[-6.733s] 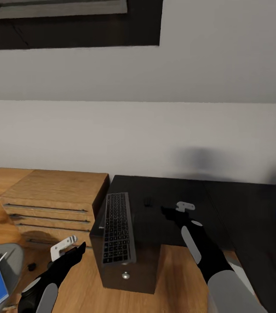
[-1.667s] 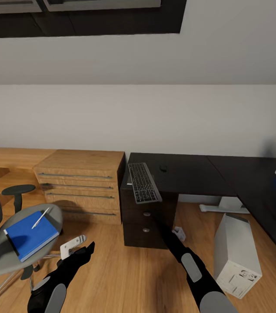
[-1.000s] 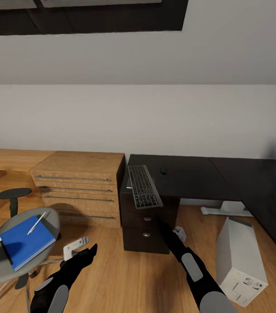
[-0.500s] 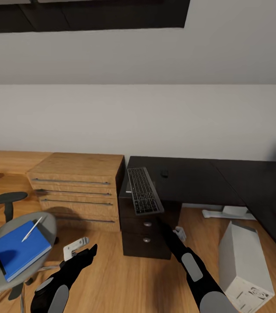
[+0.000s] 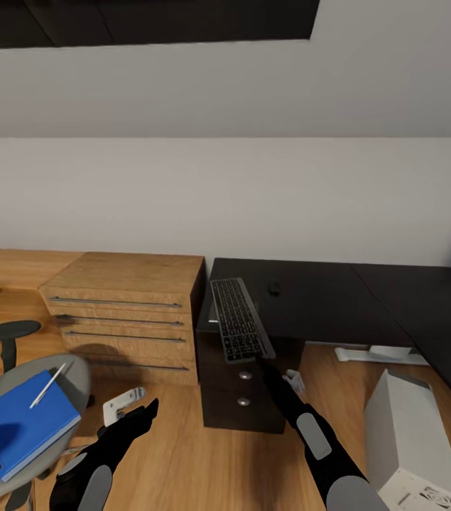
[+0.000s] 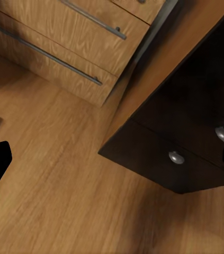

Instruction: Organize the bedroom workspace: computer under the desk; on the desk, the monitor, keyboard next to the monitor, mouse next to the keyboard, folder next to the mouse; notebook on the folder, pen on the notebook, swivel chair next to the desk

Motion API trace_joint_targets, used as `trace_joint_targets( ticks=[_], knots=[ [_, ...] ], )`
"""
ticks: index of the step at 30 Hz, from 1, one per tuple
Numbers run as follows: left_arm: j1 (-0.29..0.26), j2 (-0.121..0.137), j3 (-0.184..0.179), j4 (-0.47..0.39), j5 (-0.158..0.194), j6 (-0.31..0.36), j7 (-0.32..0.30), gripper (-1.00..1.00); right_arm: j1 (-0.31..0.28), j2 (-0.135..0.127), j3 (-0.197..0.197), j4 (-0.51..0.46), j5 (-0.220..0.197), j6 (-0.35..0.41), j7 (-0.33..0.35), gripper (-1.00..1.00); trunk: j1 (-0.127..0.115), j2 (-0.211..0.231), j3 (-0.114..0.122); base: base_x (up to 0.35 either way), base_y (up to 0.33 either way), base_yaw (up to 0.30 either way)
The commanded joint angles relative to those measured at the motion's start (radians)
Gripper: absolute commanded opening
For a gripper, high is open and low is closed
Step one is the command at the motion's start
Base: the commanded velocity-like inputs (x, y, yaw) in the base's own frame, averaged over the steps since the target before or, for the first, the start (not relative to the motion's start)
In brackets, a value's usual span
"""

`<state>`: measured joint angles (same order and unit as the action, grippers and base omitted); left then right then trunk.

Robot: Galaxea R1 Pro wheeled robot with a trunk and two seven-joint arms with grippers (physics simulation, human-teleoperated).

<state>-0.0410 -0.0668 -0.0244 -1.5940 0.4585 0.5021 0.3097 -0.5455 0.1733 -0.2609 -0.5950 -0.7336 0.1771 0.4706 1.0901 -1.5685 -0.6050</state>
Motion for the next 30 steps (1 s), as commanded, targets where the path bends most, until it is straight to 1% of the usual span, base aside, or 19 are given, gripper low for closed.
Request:
trace_joint_targets(
  ticks=[1,11,30],
  knots=[
    [-0.001,0.0,-0.001,-0.001,0.011,0.003,0.009,1.0,-0.001,0.001,-0.006,0.0,-0.009,0.01,0.004,1.0,0.0,-0.001,-0.001,0.061,0.022,0.0],
    [-0.001,0.001,0.0,0.0,0.011,0.003,0.01,1.0,-0.001,0.001,-0.006,0.0,-0.009,0.01,0.003,1.0,0.0,-0.001,-0.001,0.101,0.075,0.0],
    [-0.001,0.0,0.0,0.0,0.011,0.002,0.01,1.0,-0.001,0.001,-0.006,0.0,-0.009,0.01,0.004,1.0,0.0,-0.001,-0.001,0.006,0.004,0.0]
  ],
)
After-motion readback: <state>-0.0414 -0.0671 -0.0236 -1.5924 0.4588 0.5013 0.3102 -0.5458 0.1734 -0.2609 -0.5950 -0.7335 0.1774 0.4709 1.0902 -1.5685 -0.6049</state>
